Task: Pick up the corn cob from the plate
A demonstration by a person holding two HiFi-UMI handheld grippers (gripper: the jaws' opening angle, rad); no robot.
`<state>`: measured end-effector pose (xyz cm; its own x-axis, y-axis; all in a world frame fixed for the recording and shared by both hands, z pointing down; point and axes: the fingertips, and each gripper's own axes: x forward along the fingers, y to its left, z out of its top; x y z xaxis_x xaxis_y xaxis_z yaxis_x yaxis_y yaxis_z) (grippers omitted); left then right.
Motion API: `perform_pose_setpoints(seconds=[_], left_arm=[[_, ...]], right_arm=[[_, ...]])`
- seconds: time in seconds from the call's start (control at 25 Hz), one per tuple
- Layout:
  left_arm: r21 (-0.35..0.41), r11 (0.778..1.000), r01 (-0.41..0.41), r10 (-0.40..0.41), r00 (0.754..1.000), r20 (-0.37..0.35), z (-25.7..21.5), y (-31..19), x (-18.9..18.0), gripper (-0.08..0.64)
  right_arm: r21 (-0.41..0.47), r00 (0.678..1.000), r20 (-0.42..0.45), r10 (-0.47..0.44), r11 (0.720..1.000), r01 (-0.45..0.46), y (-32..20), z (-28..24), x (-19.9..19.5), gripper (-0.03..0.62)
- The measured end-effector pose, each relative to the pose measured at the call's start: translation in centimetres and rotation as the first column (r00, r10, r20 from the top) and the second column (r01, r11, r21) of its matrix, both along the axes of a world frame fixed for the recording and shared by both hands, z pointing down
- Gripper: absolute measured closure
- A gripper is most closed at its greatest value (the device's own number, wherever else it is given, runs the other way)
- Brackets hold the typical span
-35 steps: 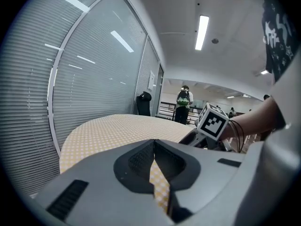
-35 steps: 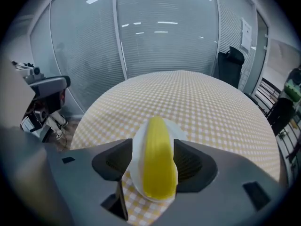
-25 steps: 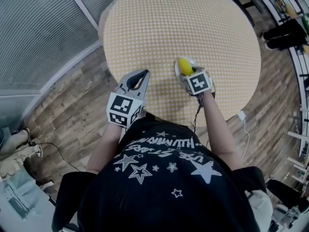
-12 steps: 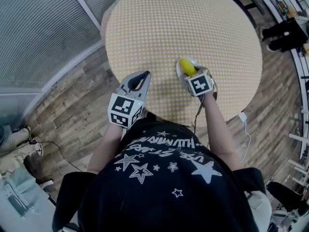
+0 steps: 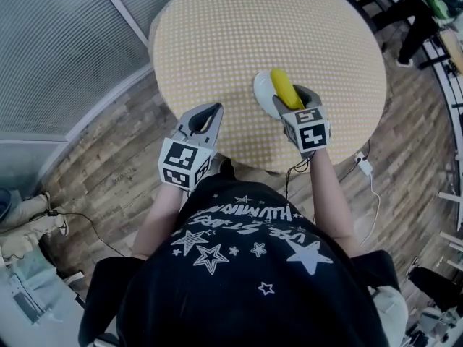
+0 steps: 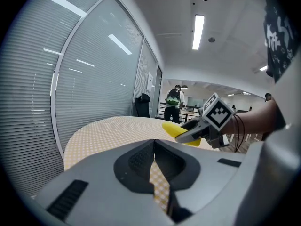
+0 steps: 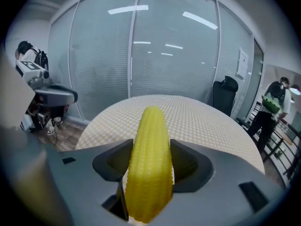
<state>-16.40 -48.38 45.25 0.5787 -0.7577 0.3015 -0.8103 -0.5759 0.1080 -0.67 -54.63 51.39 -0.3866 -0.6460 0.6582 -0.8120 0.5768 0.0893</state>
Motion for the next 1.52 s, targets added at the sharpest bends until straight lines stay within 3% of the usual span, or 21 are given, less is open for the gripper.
perform_pose_setpoints(seconds=[0.64,1.04,1.52], left_arm=[[0.084,0.996,0.014,-0.012,1.0,-0.014,-4.4,12.5,5.7,0.551],[0.065,0.997,0.03,-0.03,1.0,-0.005,-5.5,23.7,11.2,0.551],[0.014,0.997,0.077,-0.077,0.997,0.001,-5.1,30.6,13.0,0.551]], right_arm=[[0.159,0.976,0.214,-0.034,0.987,-0.001,15.9,-8.2,5.5,0.341],[0.169,0.942,0.335,-0.04,0.985,-0.019,25.9,-9.6,10.9,0.341],[0.167,0.919,0.394,-0.027,0.985,-0.043,29.9,-9.4,14.6,0.341]])
